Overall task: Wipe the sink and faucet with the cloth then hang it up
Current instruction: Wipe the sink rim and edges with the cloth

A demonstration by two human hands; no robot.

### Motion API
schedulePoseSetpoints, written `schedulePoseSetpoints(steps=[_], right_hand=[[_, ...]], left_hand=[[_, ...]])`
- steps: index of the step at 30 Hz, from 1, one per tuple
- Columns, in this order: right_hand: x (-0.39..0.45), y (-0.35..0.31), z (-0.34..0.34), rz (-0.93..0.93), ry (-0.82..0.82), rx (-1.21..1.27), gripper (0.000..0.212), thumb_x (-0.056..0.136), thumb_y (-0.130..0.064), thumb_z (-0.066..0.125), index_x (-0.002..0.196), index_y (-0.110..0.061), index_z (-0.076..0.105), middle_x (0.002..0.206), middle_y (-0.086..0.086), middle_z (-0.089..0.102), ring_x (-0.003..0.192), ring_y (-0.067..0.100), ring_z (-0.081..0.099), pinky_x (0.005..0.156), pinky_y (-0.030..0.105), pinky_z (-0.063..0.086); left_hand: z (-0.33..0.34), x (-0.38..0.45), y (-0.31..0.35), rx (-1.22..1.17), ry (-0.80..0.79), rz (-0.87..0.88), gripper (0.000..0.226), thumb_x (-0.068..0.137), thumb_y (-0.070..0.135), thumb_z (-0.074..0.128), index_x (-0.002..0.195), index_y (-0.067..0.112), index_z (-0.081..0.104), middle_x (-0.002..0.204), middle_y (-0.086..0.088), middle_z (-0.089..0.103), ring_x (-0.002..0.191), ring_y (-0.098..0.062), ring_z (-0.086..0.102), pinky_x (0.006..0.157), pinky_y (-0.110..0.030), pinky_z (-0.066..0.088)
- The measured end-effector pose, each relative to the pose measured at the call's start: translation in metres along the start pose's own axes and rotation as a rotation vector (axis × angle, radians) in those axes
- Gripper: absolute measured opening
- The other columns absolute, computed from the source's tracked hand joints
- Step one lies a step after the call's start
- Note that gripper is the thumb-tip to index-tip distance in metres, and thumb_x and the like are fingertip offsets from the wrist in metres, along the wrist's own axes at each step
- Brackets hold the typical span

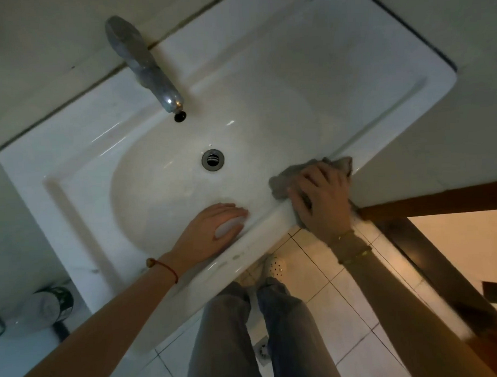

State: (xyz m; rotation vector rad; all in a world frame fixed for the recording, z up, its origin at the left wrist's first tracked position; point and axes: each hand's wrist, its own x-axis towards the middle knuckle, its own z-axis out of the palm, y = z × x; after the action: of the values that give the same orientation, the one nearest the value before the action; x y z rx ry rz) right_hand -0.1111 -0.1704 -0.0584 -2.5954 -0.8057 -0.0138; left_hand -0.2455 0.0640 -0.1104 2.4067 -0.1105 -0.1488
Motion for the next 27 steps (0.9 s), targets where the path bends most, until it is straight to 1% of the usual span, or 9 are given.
schedulePoseSetpoints(steps=[4,7,12,15,17,19,21,25,27], right_hand=[[-0.04,-0.052,0.016,-0.149,-0.11,0.06,0.034,0.095,-0.04,0.045,0.112,-0.022,0.068,0.116,0.001,0.064,0.119,0.024,0.047,0.108,0.038,0.027],[-0.027,-0.039,0.006,-0.214,-0.16,-0.018,0.039,0.097,-0.045,0.04,0.114,-0.022,0.068,0.117,0.002,0.066,0.118,0.024,0.05,0.11,0.039,0.025],[-0.013,-0.044,0.008,0.141,0.045,-0.065,0.033,0.096,-0.037,0.047,0.101,-0.015,0.071,0.105,0.005,0.067,0.111,0.031,0.052,0.106,0.044,0.03],[-0.056,-0.114,0.032,0.076,0.031,-0.004,0.03,0.095,-0.035,0.047,0.096,-0.017,0.071,0.104,0.003,0.066,0.111,0.029,0.052,0.103,0.041,0.03],[-0.091,-0.16,0.047,-0.018,-0.001,0.047,0.033,0.095,-0.038,0.047,0.102,-0.018,0.072,0.108,0.002,0.067,0.114,0.027,0.052,0.102,0.04,0.032],[-0.102,-0.172,0.052,-0.068,-0.013,0.06,0.034,0.095,-0.04,0.049,0.109,-0.019,0.072,0.113,0.001,0.067,0.116,0.025,0.05,0.103,0.04,0.033],[-0.092,-0.154,0.047,-0.063,-0.02,0.034,0.036,0.096,-0.041,0.047,0.112,-0.019,0.071,0.115,0.002,0.067,0.118,0.025,0.05,0.105,0.042,0.033],[-0.055,-0.104,0.029,0.194,0.073,-0.05,0.037,0.098,-0.041,0.044,0.109,-0.017,0.07,0.116,0.005,0.066,0.121,0.031,0.048,0.108,0.05,0.031],[-0.054,-0.112,0.034,0.279,0.119,-0.058,0.031,0.097,-0.036,0.049,0.104,-0.015,0.071,0.113,0.006,0.065,0.121,0.033,0.047,0.106,0.049,0.033]], left_hand=[[-0.014,-0.02,-0.001,0.015,-0.017,0.084,0.041,0.097,0.039,0.051,0.12,0.01,0.068,0.121,-0.007,0.07,0.116,-0.01,0.053,0.114,-0.011,0.022],[-0.025,-0.047,-0.015,0.041,-0.089,0.054,0.049,0.101,0.049,0.039,0.13,0.018,0.063,0.129,0.002,0.066,0.12,-0.009,0.055,0.114,-0.026,0.032],[-0.039,-0.059,-0.031,0.09,-0.105,0.074,0.046,0.1,0.046,0.044,0.125,0.015,0.067,0.122,0.002,0.07,0.11,-0.014,0.062,0.105,-0.032,0.044],[-0.042,-0.061,-0.032,0.081,-0.143,0.106,0.042,0.097,0.041,0.044,0.11,0.011,0.071,0.106,-0.003,0.073,0.095,-0.022,0.067,0.09,-0.032,0.049],[-0.046,-0.061,-0.035,0.053,-0.165,0.111,0.041,0.086,0.037,0.049,0.104,0.008,0.07,0.098,-0.008,0.073,0.087,-0.027,0.067,0.082,-0.033,0.05],[-0.046,-0.062,-0.036,0.006,-0.167,0.116,0.045,0.08,0.037,0.049,0.105,0.005,0.071,0.098,-0.011,0.073,0.087,-0.029,0.068,0.082,-0.036,0.052],[-0.048,-0.061,-0.033,-0.018,-0.167,0.11,0.044,0.087,0.04,0.046,0.101,0.007,0.071,0.094,-0.01,0.074,0.084,-0.028,0.068,0.08,-0.036,0.052],[-0.047,-0.065,-0.033,-0.011,-0.112,0.107,0.047,0.095,0.046,0.043,0.115,0.014,0.072,0.108,-0.002,0.074,0.095,-0.018,0.067,0.094,-0.024,0.045],[-0.045,-0.065,-0.036,-0.009,-0.12,0.101,0.047,0.095,0.046,0.044,0.117,0.014,0.071,0.11,-0.001,0.074,0.097,-0.018,0.068,0.098,-0.031,0.048]])
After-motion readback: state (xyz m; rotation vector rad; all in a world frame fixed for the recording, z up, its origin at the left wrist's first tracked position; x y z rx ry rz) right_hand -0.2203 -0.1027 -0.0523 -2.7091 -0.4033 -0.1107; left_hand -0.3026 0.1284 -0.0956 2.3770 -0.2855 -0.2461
